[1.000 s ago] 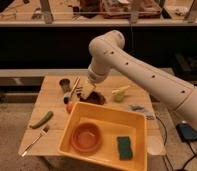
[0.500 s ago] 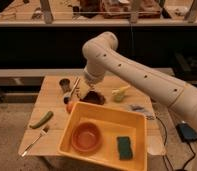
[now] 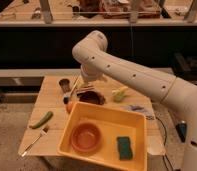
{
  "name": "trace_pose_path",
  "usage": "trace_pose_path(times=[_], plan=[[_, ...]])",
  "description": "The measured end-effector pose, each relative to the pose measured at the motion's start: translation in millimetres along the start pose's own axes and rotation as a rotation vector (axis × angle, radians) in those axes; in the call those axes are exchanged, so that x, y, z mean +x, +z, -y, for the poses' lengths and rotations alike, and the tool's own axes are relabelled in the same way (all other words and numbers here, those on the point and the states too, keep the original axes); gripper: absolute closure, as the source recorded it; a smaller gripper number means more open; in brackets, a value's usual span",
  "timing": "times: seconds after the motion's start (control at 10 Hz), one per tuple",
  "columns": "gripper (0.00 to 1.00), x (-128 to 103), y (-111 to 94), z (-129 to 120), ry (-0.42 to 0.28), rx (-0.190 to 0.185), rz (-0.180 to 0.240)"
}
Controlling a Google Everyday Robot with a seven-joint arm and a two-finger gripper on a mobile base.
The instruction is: Place brush in table surface
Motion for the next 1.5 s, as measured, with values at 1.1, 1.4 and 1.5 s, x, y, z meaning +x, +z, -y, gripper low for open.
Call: trace_pose_path(times=[1.1, 1.4, 1.5], plan=[[0.20, 48.4, 28.0, -5.6, 0.397, 0.062, -0.059], [0.20, 108.0, 71.0, 6.1, 0.517, 0.176, -0.073], [0.20, 121.8, 85.0, 15.8, 0.573, 0.202, -0.077]])
